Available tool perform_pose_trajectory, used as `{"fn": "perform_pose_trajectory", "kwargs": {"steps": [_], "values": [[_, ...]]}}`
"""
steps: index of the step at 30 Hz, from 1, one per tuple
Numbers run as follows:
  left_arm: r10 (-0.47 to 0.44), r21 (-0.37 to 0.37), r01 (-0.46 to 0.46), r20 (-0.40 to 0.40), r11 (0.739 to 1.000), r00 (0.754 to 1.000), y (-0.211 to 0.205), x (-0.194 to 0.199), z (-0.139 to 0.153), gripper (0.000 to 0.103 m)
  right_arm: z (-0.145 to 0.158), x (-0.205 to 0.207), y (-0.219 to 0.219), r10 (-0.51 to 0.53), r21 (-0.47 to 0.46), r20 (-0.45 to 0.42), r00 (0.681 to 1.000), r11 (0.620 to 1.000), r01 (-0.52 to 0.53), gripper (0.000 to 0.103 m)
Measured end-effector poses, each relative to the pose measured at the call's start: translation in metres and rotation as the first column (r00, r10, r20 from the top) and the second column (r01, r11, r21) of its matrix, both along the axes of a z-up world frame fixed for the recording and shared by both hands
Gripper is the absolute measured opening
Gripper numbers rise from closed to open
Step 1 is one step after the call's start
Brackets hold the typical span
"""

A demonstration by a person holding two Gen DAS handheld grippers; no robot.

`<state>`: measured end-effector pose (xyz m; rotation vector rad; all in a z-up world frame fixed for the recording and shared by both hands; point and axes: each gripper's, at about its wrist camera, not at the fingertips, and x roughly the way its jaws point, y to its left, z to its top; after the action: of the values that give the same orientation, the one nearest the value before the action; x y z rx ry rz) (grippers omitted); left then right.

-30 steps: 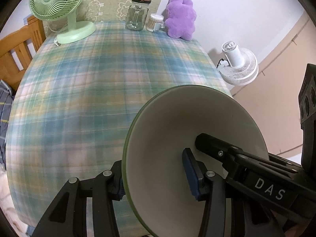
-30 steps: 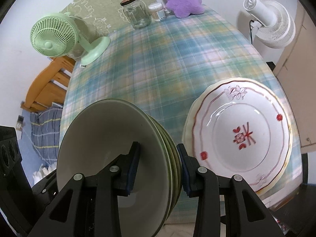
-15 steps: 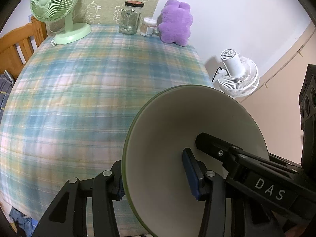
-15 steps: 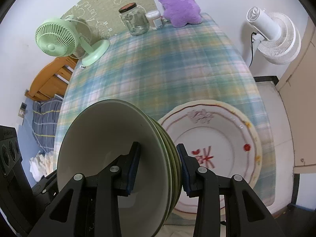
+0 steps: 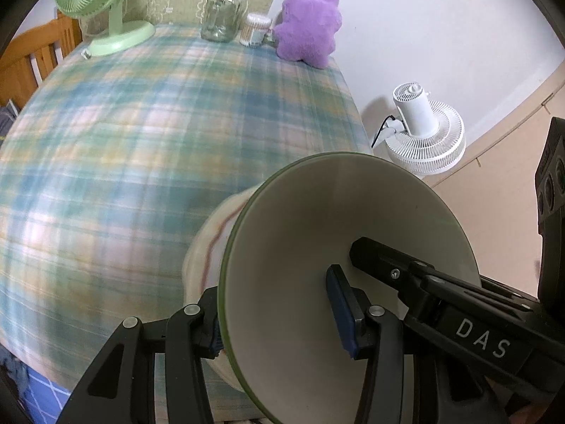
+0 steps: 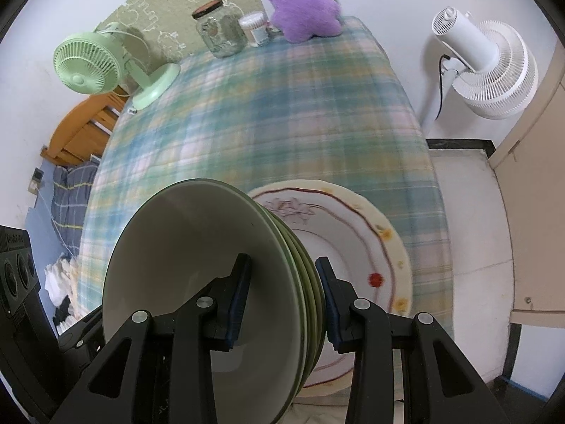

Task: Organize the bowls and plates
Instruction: 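Lower the nested bowls onto the plate stack and open both tools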

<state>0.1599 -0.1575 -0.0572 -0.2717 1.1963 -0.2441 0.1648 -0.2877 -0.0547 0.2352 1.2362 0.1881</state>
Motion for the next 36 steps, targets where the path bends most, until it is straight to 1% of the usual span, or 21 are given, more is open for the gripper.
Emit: {"fn": "perform_pose_trajectory", "kwargs": {"steps": [10,16,26,28,29,31,32,33,34,36], "values": [[0.037,0.000,-0.037,-0.057,0.999,0.998,-0.013,0.006,-0.021,0.048,-0.023,0.010,-0.016,0.024,-0.005,-0.055,0.998,1.000,-0.024,0.041],[0.046,0.022,-0.045,-0.043,0.999,0.998,-0.016,0.012,-0.021,0.048,-0.027,0.018,-0.018,0.040,0.008,-0.051,0.998,0.999,-0.039,0.041],[0.025,0.069,-0.023,-0.030,0.997,0.999,-0.023,0.011,-0.019,0.049,-0.031,0.018,-0.026,0.024,0.051,-0.047,0.999,0.998,-0.022,0.042],[0.029,0.077,-0.027,-0.029,0.997,0.999,-0.024,0.011,-0.019,0.052,-0.031,0.017,-0.027,0.024,0.059,-0.041,0.999,0.998,-0.021,0.042],[0.032,0.083,-0.029,-0.029,0.996,0.999,-0.025,0.010,-0.019,0.055,-0.032,0.016,-0.029,0.020,0.064,-0.039,0.999,0.998,-0.017,0.042],[0.044,0.102,-0.041,-0.029,0.994,0.999,-0.025,0.009,-0.019,0.065,-0.033,0.015,-0.031,0.017,0.080,-0.038,0.999,0.997,-0.014,0.044],[0.055,0.114,-0.051,-0.031,0.992,0.998,-0.024,0.009,-0.020,0.072,-0.034,0.014,-0.034,0.011,0.081,-0.035,0.999,0.997,-0.008,0.046],[0.064,0.125,-0.059,-0.033,0.990,0.997,-0.023,0.008,-0.020,0.076,-0.034,0.013,-0.036,0.005,0.077,-0.033,0.999,0.997,-0.002,0.050],[0.065,0.141,-0.060,-0.029,0.988,0.997,-0.024,0.006,-0.019,0.076,-0.033,0.012,-0.037,-0.003,0.070,-0.032,0.999,0.998,0.005,0.055],[0.054,0.176,-0.052,-0.004,0.983,0.999,-0.030,0.002,-0.014,0.078,-0.033,0.009,-0.040,-0.012,0.058,-0.030,0.999,0.998,0.014,0.058]]}}
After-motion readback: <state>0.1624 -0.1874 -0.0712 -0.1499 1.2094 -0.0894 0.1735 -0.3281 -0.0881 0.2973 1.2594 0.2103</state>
